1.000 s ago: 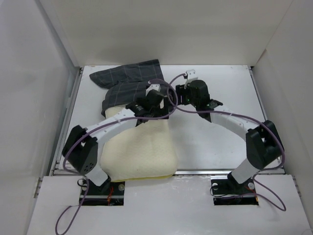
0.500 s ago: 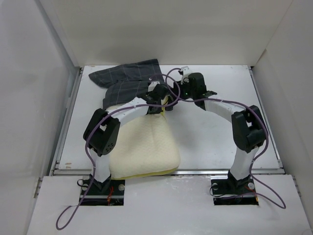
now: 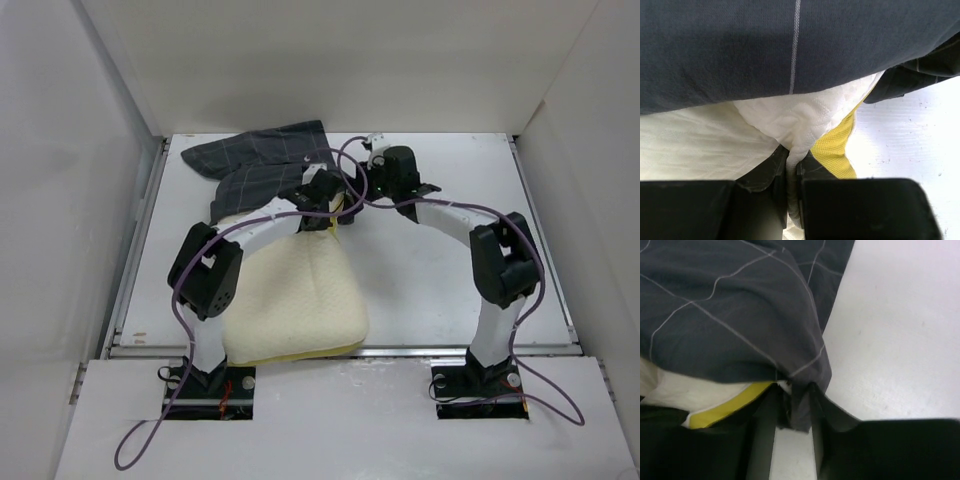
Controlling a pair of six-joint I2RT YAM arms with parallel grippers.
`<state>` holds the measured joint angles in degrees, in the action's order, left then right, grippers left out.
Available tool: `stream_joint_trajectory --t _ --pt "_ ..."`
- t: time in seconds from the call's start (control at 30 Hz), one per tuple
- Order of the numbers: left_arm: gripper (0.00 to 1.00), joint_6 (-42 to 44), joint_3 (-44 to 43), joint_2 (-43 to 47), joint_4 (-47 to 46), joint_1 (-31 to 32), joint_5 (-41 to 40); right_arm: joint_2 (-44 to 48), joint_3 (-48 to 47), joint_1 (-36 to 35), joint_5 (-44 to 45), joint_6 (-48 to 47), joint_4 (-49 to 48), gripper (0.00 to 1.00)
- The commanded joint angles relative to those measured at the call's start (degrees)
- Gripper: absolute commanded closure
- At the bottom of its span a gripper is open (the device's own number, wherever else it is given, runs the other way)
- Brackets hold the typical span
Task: Put the pillow into the pillowcase
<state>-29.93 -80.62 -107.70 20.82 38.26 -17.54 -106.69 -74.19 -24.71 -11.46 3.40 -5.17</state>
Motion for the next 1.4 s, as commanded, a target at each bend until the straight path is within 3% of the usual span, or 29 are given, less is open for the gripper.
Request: stream_joint_trajectory --t 0.0,0.03,0.1,0.13,0.23,0.27,0.37,0.43,0.57,0.8,0.83,0.93,0.97,1.03,1.07,1.17,1.2,1.37 --pt "1.00 1.72 -0.93 2.58 -2.98 0.06 1.28 -3.95 -6.13 -1.48 -1.54 -3.84 -4.76 0.67" --pt "1.00 1.72 -1.47 2.58 -2.98 0.06 1.28 -4.74 -8.05 -1.48 -1.02 -3.32 -4.76 0.78" --pt "1.00 2.34 -2.52 2.58 -2.98 0.06 1.28 -5.98 -9.65 -1.48 -2.42 -3.31 -2.92 0.89" --pt "1.00 2.94 -3.40 2.06 -4.46 0.06 1.28 -5.98 -9.65 -1.48 -3.81 -2.79 -2.39 1.00" --pt "1.00 1.82 -5.24 0.13 -6.92 -1.25 -1.25 1.55 -4.75 -1.48 -8.04 -1.65 -3.00 1.00" --pt "1.00 -2.19 -7.51 -0.66 -8.76 -1.26 -3.10 4.45 -2.38 -2.44 -10.92 -0.68 -3.00 1.00" --pt "1.00 -6.79 -12.34 -4.26 -11.33 -1.78 -8.12 18.59 11.49 -5.95 -12.96 6.34 -5.03 1.00" --pt "1.00 -10.40 -14.47 -5.93 -11.33 -2.48 -8.12 28.85 22.13 -10.70 -10.96 9.77 -6.51 1.00" --pt "1.00 -13.74 -15.09 -7.61 -13.08 -3.02 -6.81 37.24 32.00 -12.73 -12.01 16.99 -6.54 1.00" --pt "1.00 -13.85 -9.83 -5.86 -18.01 -0.04 0.13 29.39 33.16 -12.73 3.97 16.99 -2.14 0.99" --pt "1.00 -13.23 -8.69 -5.33 -18.01 0.84 0.83 27.61 32.37 -11.95 6.17 16.99 -1.17 0.90" --pt "0.99 -11.03 -5.87 -2.61 -18.53 1.47 5.66 23.64 29.55 -11.15 6.72 15.68 0.51 0.81" --pt "0.90 -8.94 -3.52 -1.47 -18.53 2.08 7.07 23.64 29.02 -10.37 5.76 15.67 1.29 0.71" --pt "0.63 -7.08 -0.96 3.69 -18.01 2.08 7.96 26.78 28.49 -9.74 5.22 14.45 2.53 0.55" --pt "0.39 -6.11 2.19 5.99 -17.40 2.08 7.96 28.37 28.49 -9.74 6.27 14.44 3.32 0.46" --pt "0.18 -4.78 6.08 15.54 -16.69 2.08 5.24 34.44 25.51 -9.22 8.64 12.16 9.46 0.40" --pt "0.00 -4.00 7.92 17.85 -16.08 2.08 5.24 35.49 24.46 -8.69 10.39 11.29 11.30 0.37" --pt "0.00 -1.19 10.83 27.62 -13.09 0.59 4.01 36.92 15.85 -7.99 18.30 10.22 22.38 0.34"
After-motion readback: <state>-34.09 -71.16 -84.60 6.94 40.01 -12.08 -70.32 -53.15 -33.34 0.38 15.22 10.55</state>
